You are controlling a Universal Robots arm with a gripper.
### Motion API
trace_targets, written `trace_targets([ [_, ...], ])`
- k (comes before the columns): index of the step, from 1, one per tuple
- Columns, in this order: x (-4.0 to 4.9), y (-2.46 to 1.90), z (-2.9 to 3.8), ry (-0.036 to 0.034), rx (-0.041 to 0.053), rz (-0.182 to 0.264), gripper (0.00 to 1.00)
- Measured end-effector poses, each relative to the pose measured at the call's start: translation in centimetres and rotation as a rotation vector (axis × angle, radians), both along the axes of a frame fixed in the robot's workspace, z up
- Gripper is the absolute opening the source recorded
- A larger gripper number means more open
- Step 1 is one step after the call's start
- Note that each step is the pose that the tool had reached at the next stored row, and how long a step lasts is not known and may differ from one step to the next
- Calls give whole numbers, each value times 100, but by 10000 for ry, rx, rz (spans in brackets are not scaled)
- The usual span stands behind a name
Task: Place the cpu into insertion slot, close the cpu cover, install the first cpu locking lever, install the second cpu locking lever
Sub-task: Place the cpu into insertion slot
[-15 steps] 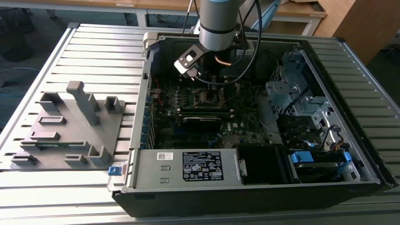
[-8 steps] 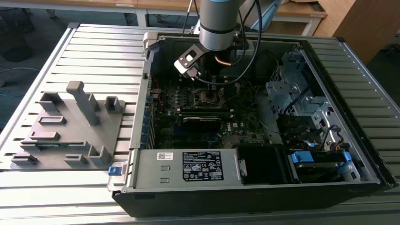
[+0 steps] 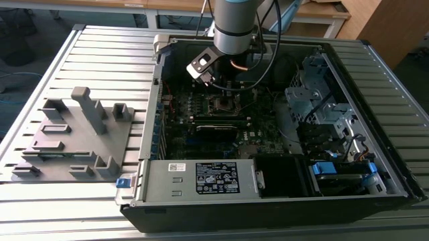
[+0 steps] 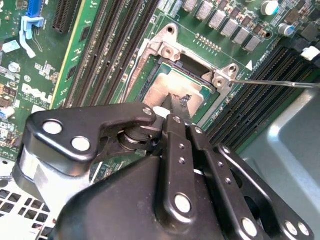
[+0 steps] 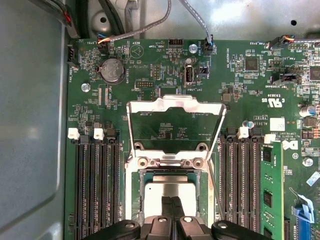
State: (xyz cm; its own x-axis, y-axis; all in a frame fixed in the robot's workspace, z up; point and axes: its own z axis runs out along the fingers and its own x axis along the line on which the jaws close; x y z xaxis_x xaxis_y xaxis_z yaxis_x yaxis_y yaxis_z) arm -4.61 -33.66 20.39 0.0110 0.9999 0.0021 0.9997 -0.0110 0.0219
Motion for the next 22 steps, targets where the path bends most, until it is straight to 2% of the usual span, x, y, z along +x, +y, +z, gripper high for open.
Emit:
trace_targets([
  [8,-1,-2,-49,8,-11,-1,10],
  [22,-1,-2,-65,3,-6,-1,10],
])
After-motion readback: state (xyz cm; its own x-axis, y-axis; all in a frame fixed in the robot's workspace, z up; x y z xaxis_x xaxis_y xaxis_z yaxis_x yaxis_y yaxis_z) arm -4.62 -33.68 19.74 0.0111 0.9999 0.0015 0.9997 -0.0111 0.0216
